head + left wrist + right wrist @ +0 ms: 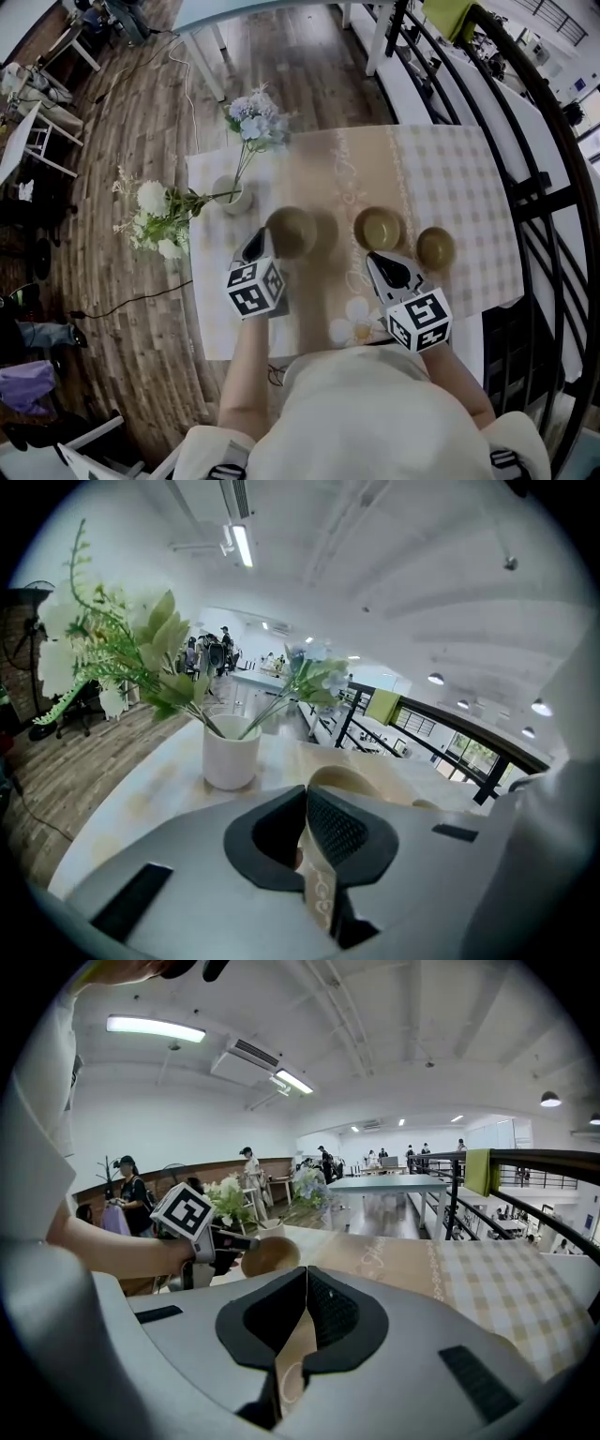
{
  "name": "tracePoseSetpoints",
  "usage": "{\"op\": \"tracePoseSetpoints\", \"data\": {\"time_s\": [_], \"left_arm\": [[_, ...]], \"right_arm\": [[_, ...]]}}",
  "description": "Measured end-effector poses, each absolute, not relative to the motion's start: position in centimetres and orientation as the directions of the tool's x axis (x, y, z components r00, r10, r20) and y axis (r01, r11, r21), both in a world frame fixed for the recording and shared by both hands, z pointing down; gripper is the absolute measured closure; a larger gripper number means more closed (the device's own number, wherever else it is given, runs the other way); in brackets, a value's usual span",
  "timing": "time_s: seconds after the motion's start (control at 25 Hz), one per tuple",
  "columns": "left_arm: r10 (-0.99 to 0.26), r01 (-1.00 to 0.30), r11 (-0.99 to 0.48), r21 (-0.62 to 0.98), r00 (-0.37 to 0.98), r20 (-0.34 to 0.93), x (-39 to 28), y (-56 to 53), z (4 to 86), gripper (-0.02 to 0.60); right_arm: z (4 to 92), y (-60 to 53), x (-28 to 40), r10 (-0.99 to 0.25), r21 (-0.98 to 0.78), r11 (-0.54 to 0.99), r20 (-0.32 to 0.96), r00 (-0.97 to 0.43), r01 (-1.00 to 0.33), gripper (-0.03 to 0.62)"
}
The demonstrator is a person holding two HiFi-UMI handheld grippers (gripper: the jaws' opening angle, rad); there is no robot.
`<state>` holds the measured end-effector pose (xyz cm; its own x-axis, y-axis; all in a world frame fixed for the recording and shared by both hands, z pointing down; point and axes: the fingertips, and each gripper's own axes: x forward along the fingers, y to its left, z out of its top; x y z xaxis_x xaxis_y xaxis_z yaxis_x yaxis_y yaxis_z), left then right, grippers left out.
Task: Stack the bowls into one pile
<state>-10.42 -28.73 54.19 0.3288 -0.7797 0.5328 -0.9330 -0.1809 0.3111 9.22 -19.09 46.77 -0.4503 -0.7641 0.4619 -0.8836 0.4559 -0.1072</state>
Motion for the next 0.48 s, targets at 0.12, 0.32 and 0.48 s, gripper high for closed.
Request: {"op": "tracePoseSetpoints", "data": {"time_s": [0.12, 0.32, 0.48], "left_arm": [[-0.789, -0.932, -0.187, 0.31, 0.33, 0.518, -9.3, -28.0, 53.1, 0.571], [-0.809, -0.931, -0.184, 0.314, 0.325, 0.49, -7.0, -27.1, 51.1, 0.571], [-0.82, -0.929, -0.177, 0.325, 0.322, 0.474, -4.7, -26.3, 49.4, 0.572]], "right_arm": [[46.3, -18.8, 10.0, -0.762, -0.109, 0.475, 0.447, -0.47, -0.873, 0.592], [45.6, -18.2, 11.9, -0.75, -0.109, 0.507, 0.432, -0.5, -0.855, 0.592], [44.7, -17.7, 13.9, -0.739, -0.115, 0.527, 0.427, -0.52, -0.842, 0.592]]}}
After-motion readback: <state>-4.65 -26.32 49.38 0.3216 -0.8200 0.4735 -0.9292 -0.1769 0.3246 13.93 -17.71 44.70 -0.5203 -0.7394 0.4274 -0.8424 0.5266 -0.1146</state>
